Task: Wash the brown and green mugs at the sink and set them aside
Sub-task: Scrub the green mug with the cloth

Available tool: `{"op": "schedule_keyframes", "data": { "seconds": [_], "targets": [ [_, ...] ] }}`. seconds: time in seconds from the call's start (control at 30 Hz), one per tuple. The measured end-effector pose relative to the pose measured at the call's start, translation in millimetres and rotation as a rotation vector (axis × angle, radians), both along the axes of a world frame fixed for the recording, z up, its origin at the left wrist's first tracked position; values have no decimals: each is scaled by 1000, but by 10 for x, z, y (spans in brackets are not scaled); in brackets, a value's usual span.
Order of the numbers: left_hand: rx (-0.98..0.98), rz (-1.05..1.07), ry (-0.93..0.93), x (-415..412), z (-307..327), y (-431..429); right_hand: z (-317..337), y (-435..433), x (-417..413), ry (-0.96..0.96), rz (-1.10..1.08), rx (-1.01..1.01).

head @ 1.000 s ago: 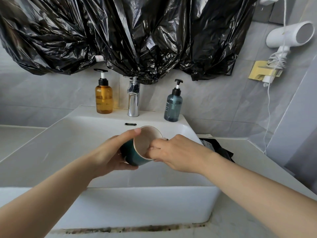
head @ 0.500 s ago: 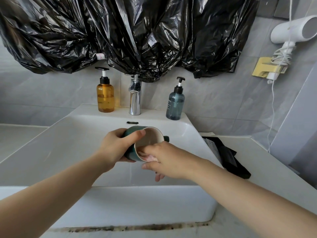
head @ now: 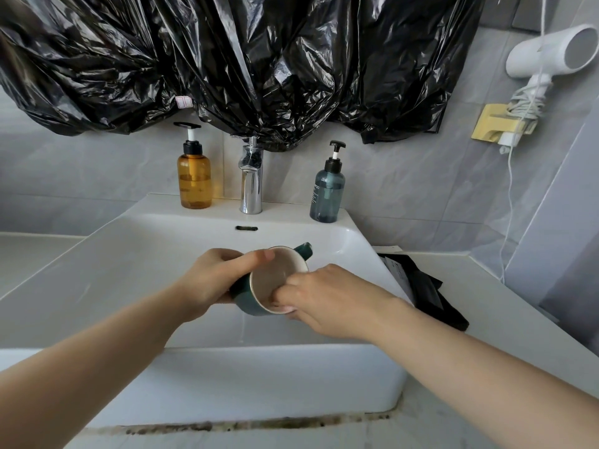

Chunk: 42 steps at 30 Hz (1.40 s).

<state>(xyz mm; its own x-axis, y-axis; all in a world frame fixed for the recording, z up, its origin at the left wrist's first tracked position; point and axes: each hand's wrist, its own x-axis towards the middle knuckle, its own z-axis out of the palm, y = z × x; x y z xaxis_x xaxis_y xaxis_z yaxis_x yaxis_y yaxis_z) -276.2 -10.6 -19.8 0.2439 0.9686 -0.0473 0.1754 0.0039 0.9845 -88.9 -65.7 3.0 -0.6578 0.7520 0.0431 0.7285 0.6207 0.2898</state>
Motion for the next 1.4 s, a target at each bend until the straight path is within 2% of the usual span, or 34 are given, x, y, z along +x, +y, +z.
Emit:
{"op": "schedule_keyframes", "data": {
  "seconds": [0.1, 0.17, 0.23, 0.37, 0.47, 0.6, 0.73, 0.9, 0.97, 1.1, 1.17, 1.27, 1.4],
  "targets": [
    [112, 115, 13, 33, -2, 3, -35, -12, -104, 166, -117, -115],
    [184, 187, -8, 29, -12, 12, -41, -38, -216, 356, -179, -253],
    [216, 220, -43, 10, -19, 33, -26, -50, -291, 429, -192, -262],
    [56, 55, -143, -42, -1, 10, 25, -30, -181, 178, -106, -52],
    [-65, -73, -114, -59, 15, -23, -4, -39, -28, 11, 21, 31],
    [-33, -31, -43, -2, 18, -43, -67, -55, -4, 5, 29, 56],
    [127, 132, -73, 18, 23, -14, -110, 19, -92, 164, -54, 43],
    [201, 279, -202, -7, 30, -9, -97, 57, -364, 527, -167, -214],
    [184, 259, -224, -18, 28, -8, -52, 71, -340, 471, -162, -198],
    [-57, 38, -187, -43, 18, -7, 42, 112, -96, 64, -72, 15],
    [-142, -39, -147, -36, 30, -19, 48, 94, -12, -49, -8, 63],
    [-93, 10, -128, -25, 28, -15, -16, 89, -1, -28, -14, 78],
    [-6, 131, -148, -10, 17, -12, -138, 157, -130, 156, -127, -11]
  ]
}}
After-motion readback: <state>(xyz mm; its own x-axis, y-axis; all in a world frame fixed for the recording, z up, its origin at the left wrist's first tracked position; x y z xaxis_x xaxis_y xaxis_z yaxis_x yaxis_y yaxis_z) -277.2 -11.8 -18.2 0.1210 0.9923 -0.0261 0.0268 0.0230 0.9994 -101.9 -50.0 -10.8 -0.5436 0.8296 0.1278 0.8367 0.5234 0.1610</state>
